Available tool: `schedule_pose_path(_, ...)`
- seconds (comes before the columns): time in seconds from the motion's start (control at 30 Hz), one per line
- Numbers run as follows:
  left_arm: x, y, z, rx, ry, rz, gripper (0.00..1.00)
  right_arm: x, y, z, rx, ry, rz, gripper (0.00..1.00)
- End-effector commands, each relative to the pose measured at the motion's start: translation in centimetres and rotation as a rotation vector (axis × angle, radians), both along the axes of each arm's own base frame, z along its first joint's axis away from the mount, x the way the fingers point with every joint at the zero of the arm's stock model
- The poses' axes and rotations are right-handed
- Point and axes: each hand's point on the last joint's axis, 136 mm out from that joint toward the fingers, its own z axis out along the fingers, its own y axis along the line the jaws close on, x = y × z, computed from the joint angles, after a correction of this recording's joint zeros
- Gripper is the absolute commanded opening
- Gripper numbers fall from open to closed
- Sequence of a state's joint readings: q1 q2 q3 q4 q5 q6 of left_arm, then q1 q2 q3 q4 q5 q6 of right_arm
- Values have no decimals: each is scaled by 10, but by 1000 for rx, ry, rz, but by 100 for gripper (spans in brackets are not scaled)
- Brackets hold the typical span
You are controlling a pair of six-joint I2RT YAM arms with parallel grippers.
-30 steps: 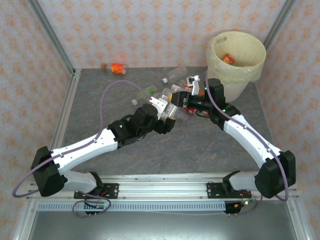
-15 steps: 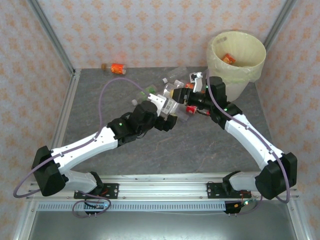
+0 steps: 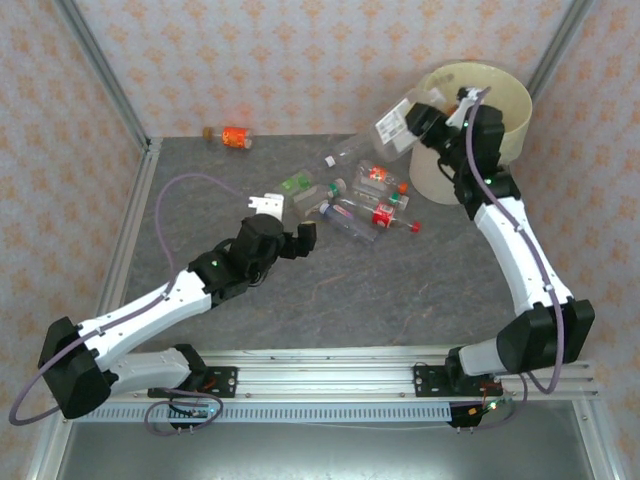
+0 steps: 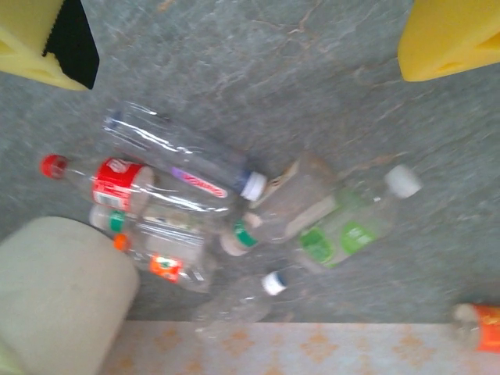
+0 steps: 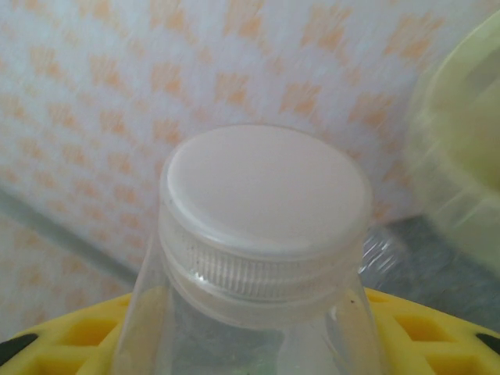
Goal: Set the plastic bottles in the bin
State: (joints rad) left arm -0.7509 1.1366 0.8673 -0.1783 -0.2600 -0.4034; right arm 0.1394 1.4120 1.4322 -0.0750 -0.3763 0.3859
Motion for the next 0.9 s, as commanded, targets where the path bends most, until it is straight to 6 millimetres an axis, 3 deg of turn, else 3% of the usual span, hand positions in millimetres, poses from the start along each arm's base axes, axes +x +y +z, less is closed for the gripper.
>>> schedule_pose_path(0.0,-4,31,-10,-13,13,150,100,19,-36,33,35,-75,-128,37)
schedule_pose_path(0.17,-13,49,-23,4,29,195,100,45,-82,44,70,-101,-242,37)
schedule_pose_path(0.33,-19,61,-27,-29,31,242,100,67,-127,33,35,-61,-366,37)
schedule_pose_path(0.53,-22,68,-33,-36,42,264,100,77,-187,19,57,-16,-458,38)
schedule_pose_path(0.63,-22,70,-37,-41,46,276,100,84,-204,4,37,57,-446,39)
schedule_pose_path(0.87,-20,74,-44,-50,68,320,100,97,-218,-27,-141,201,-440,44)
